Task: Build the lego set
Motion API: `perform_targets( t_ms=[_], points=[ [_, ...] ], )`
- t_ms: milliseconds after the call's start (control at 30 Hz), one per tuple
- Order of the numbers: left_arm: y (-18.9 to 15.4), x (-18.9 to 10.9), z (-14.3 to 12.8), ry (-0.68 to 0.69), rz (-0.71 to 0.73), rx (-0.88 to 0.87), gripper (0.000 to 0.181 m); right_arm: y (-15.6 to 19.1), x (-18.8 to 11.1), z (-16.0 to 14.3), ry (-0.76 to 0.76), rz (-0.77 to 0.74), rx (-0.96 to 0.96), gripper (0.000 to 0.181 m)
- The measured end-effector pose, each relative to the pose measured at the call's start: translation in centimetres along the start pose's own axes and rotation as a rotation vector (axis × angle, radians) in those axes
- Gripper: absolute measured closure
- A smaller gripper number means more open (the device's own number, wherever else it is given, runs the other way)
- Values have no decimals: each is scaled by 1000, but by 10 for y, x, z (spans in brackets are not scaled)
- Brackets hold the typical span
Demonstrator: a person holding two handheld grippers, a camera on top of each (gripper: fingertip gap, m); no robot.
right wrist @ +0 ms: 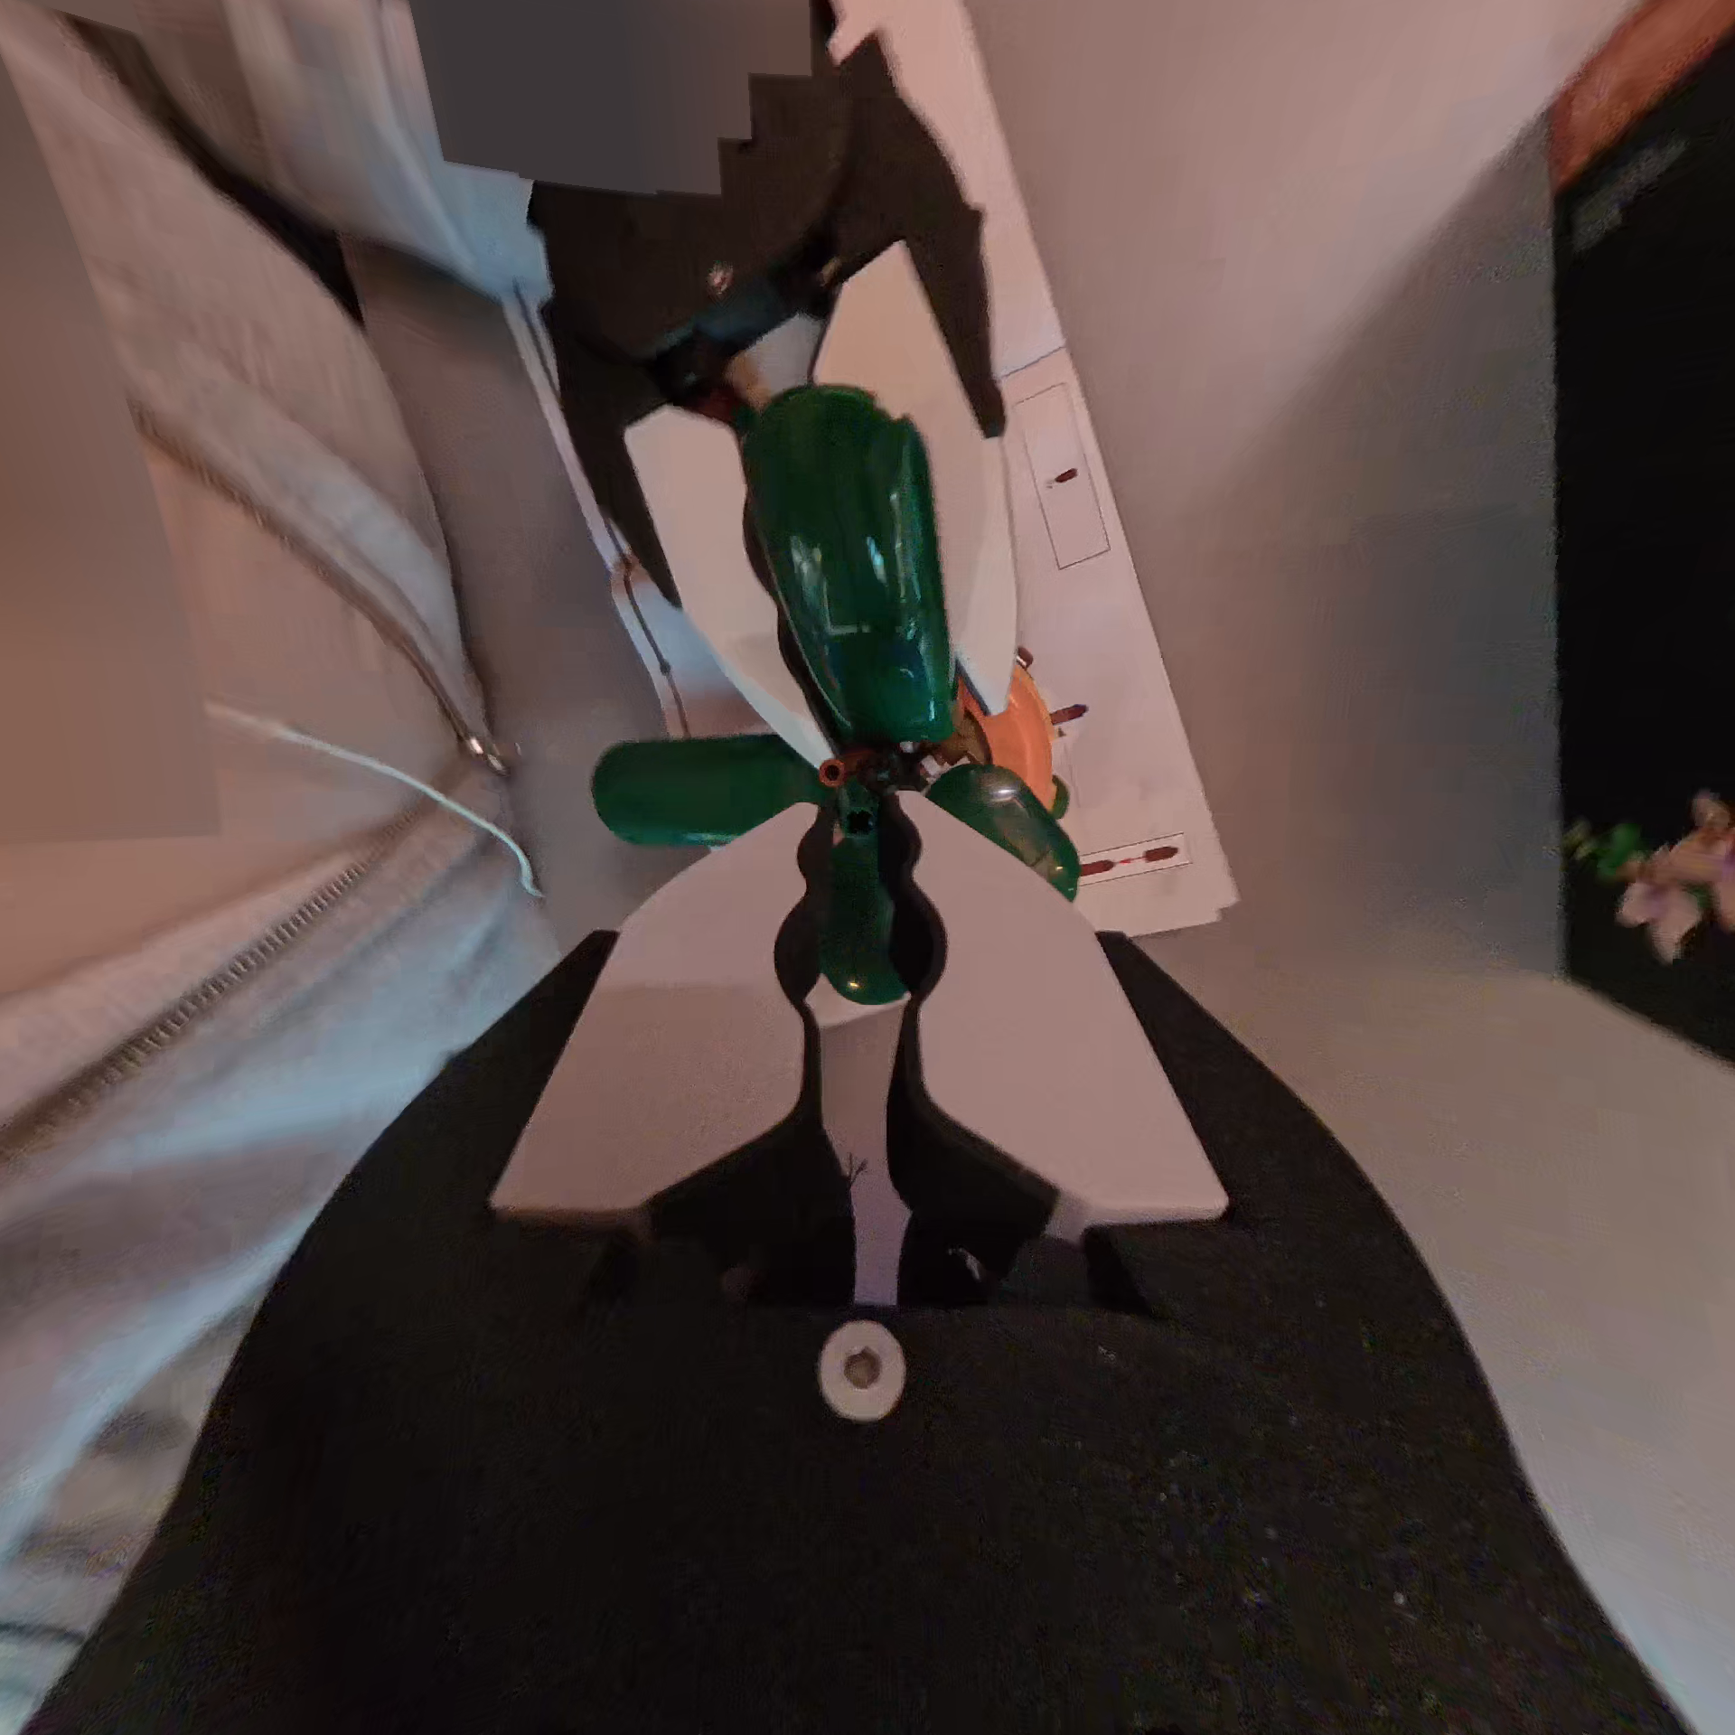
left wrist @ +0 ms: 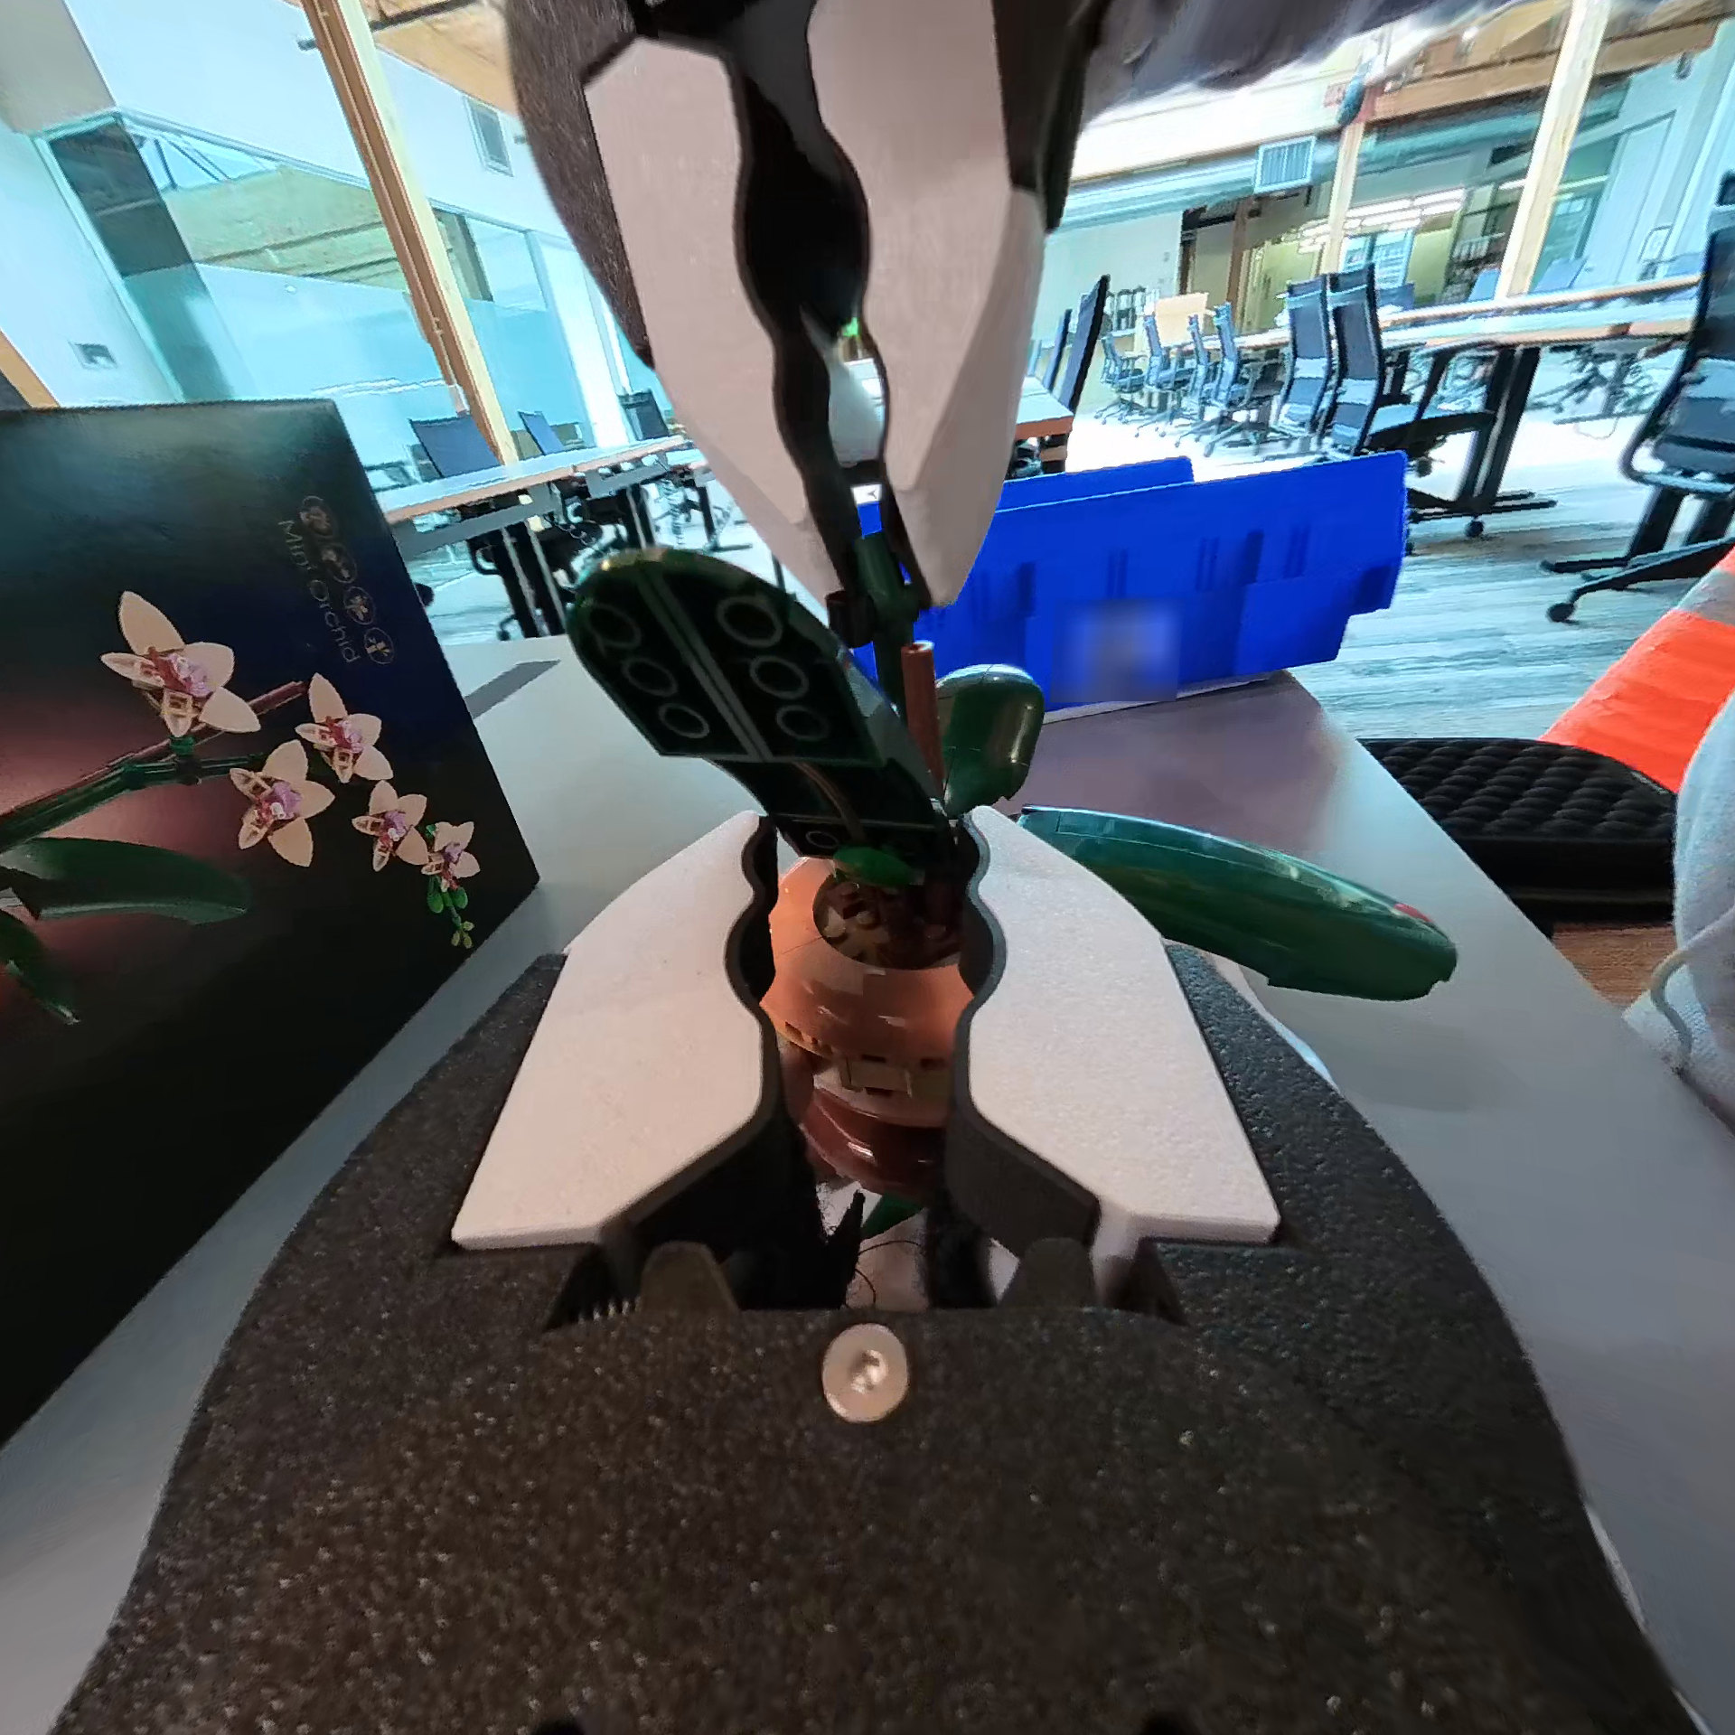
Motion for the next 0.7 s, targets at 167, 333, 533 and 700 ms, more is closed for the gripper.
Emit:
perform_targets(
  t_ms=[167, 333, 533, 700],
  points=[
    [0, 0, 1, 0, 28, 20, 145, 5, 2, 0, -96, 19, 249, 162],
    [-1, 1, 1, -1, 64, 48, 145, 2, 5, -2, -119, -27, 323, 171],
    [-3, 0, 2, -8, 73, 71, 145, 5, 6, -2, -79, -73, 296, 173],
    [-3, 0, 2, -17, 20, 30, 146, 6, 7, -1, -10, -126, 82, 173]
  ],
)
Point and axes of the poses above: each gripper's, where its closed fingertips meet, x out along the fingers, z out of its top, y = z × x across the jaws, the point moved 3 cm from there along -x, back along the fingers, and after that the axes turned 5 degrees about x, right-handed, at the moved point
